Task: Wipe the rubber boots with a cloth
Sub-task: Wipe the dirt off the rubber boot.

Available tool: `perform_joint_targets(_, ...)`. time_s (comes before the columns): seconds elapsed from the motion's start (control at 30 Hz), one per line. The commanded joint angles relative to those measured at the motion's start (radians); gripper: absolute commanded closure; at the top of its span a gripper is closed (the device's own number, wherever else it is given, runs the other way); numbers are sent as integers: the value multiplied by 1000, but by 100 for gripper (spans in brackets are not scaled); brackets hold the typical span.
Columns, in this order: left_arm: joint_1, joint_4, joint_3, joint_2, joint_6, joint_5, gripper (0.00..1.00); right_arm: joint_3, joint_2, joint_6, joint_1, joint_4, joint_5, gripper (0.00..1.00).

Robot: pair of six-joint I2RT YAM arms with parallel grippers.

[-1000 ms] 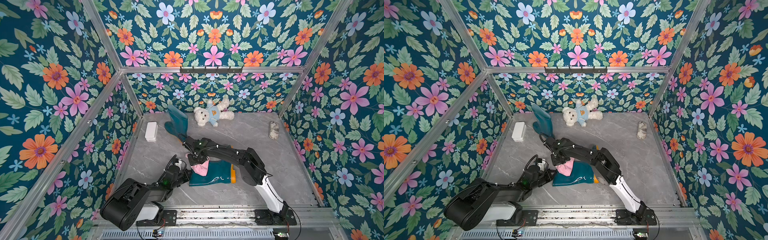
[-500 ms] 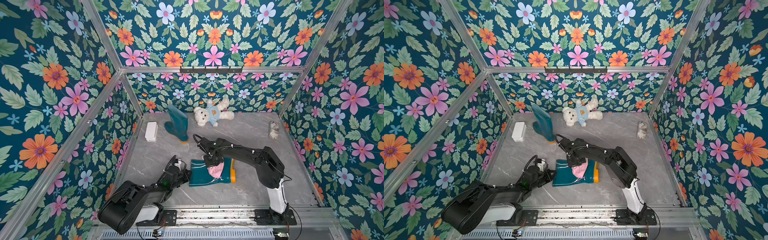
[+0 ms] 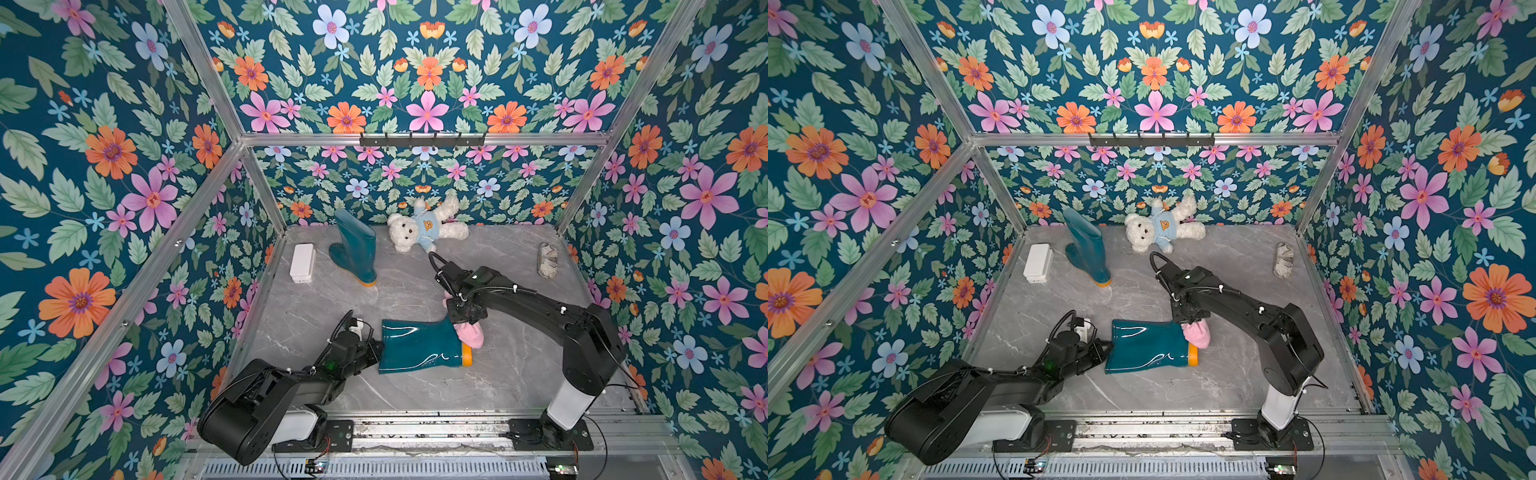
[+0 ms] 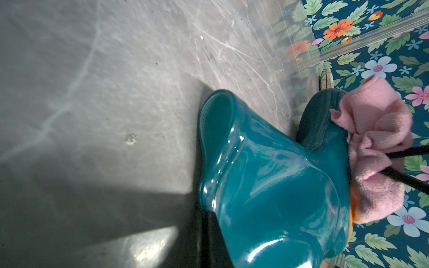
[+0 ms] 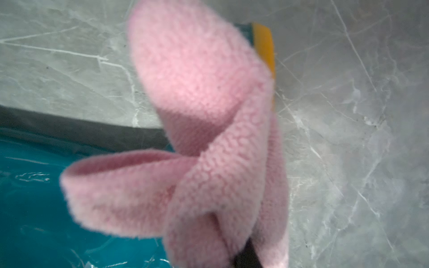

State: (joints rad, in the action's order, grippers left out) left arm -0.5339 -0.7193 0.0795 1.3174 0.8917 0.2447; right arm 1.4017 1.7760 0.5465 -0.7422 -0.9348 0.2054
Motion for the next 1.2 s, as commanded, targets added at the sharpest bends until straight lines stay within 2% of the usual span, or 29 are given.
perform_joint_targets(0.0,2,77,-1,9,-5,-28,100,94,87,-4,-92,42,-42,100)
perform_joint_targets(0.27,2,81,-1,7,0,-33,100,448,419,6,-283,30,-207,100)
perform_joint_targets(0.43,2,81,-4,2,1,-36,100,413,458,18,-318,54,-259,100)
perform_joint_targets(0.73,2,88,-6,-10,2,-38,100,33,182,52,-221,106,-162,100)
perform_joint_targets(0.97,2,92,-9,-17,3,-41,100,-245,-107,27,-73,70,-80,100)
perform_joint_targets(1.07,2,94,-9,-18,3,-41,100,-314,-234,7,0,76,-81,100)
perform_joint_targets(1.17,2,98,-7,-17,2,-44,100,-291,-245,-6,5,97,-104,100)
